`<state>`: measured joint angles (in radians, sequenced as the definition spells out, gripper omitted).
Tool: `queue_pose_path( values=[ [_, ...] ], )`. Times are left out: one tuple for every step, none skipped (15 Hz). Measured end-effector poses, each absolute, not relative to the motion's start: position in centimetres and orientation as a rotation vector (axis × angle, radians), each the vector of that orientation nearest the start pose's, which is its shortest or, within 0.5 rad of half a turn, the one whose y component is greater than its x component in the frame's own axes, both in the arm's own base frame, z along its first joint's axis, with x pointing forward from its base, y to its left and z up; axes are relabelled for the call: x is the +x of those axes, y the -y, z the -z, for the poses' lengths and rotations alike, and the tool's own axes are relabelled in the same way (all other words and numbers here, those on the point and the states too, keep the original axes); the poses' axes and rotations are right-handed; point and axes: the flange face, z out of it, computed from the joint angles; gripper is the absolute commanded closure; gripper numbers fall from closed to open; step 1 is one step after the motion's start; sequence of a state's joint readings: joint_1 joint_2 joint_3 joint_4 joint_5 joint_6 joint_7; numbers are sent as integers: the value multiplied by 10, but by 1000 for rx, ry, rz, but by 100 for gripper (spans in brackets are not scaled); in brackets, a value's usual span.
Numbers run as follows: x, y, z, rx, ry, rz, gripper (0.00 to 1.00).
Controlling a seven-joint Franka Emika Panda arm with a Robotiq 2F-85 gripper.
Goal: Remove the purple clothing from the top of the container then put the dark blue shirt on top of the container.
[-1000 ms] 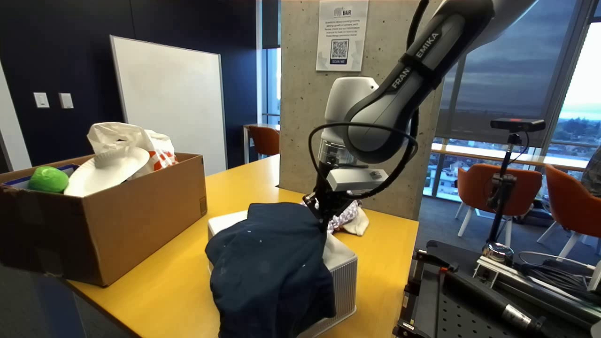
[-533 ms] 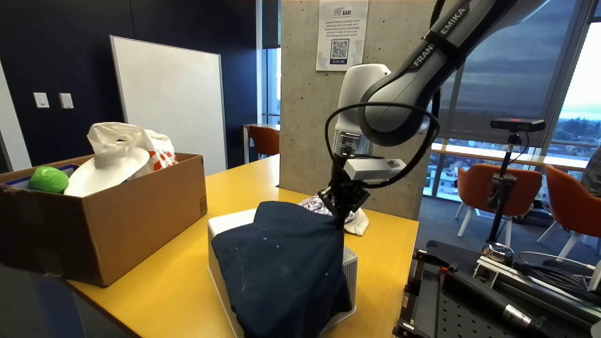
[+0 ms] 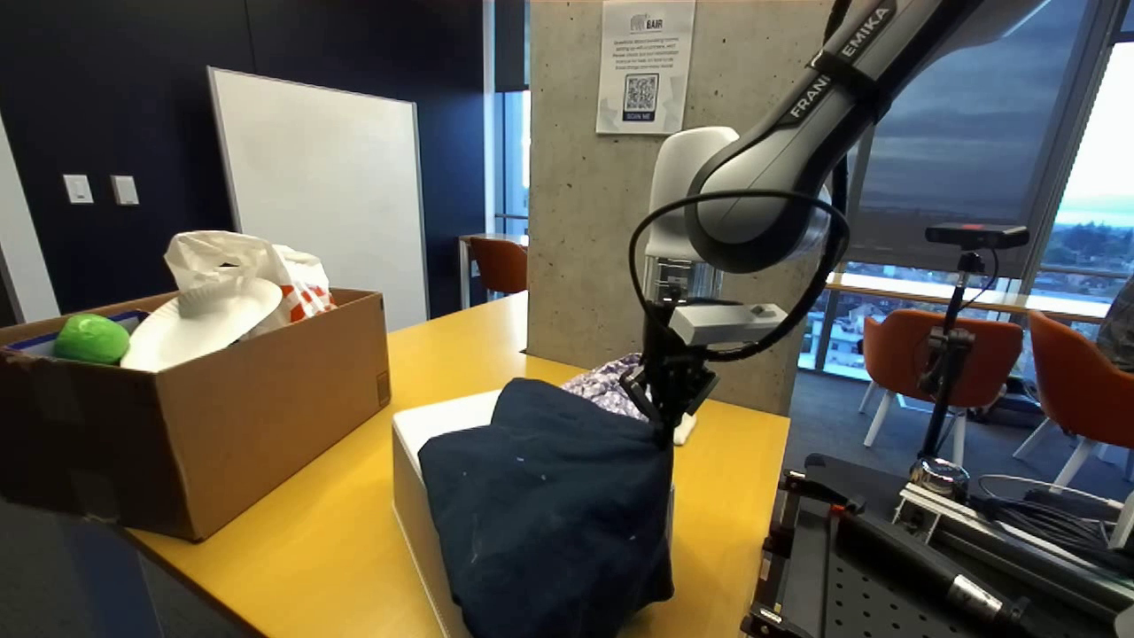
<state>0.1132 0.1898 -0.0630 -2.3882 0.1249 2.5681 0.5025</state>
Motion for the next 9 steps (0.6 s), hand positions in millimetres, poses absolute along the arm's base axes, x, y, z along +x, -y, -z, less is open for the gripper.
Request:
queue_pose_path(
  values=[
    [500,-24,-237,-2971,-847,-48,92],
    [500,-24,-236,-2970,-847,-56,72],
    [499,-25,-235,-2968,-849,-63,65],
    [499,-25,-235,-2966,-848,-71,59],
    [498,-26,-234,-2965,-838,-81,51],
    [498,-25,-235,-2971,-813,-86,44],
    [498,-23,-236,-2974,-797,-85,36],
    [499,-20,-239,-2976,-785,-76,29],
    [500,-16,-243,-2977,-778,-62,21]
  ],
)
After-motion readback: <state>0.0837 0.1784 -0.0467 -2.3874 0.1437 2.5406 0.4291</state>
